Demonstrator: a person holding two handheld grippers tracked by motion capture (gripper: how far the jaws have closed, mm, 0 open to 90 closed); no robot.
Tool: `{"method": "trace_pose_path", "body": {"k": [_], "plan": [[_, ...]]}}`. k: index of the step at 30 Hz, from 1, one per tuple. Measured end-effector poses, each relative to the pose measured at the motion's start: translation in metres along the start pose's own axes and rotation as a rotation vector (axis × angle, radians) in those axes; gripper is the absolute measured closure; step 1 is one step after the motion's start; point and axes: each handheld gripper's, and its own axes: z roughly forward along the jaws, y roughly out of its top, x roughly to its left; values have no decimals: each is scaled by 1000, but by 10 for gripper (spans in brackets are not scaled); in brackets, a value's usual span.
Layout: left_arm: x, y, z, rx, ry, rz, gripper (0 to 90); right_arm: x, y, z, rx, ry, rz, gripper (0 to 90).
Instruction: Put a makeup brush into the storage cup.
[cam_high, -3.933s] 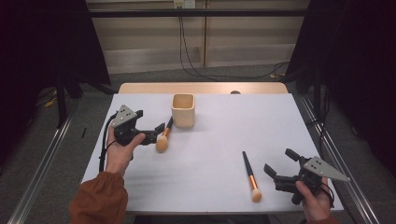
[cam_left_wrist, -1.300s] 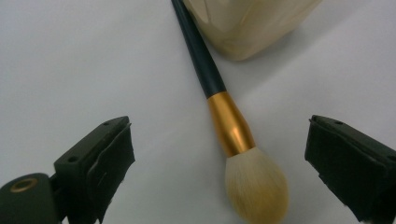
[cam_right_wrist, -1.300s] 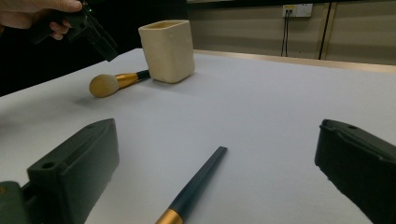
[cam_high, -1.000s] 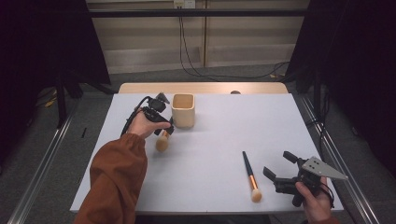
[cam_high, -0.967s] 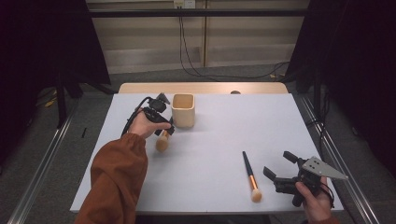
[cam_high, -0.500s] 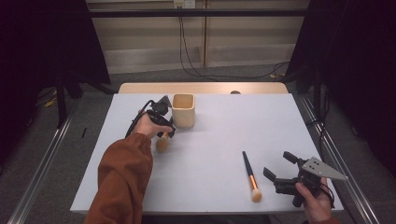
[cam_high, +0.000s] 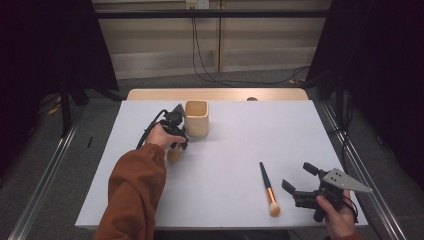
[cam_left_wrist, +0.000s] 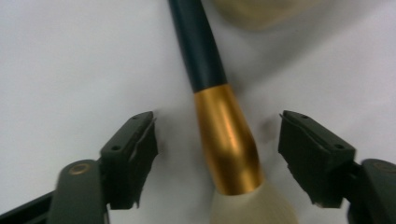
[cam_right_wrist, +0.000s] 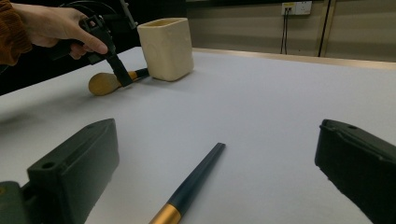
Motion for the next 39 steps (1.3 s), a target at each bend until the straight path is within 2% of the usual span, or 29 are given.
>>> {"method": "trace_pose_path", "body": {"k": [3, 6, 9, 12, 17, 24, 34, 39], "plan": [[-2, 0, 0, 4, 19, 7, 331, 0, 0, 0, 1, 0, -2, 0], [-2, 0, 0, 2, 42, 8, 396, 1, 0, 1, 3, 1, -6, 0], [-3, 0, 0, 10, 53, 18, 417, 1, 0, 1, 7, 1, -7, 0], [-5, 0, 0, 9, 59, 9, 439, 1, 0, 1, 10, 2, -7, 0], [-4, 0, -1, 7, 47, 4, 516, 1, 0, 1, 15, 0, -5, 0], [-4, 0, -2, 8, 51, -1, 631, 1, -1, 2, 21, -1, -6, 0], [-1, 1, -3, 14, 47, -42, 652, 0, -1, 1, 20, -2, -6, 0], [1, 0, -4, 12, 26, -63, 655, 0, -1, 1, 21, -3, -4, 0]]}}
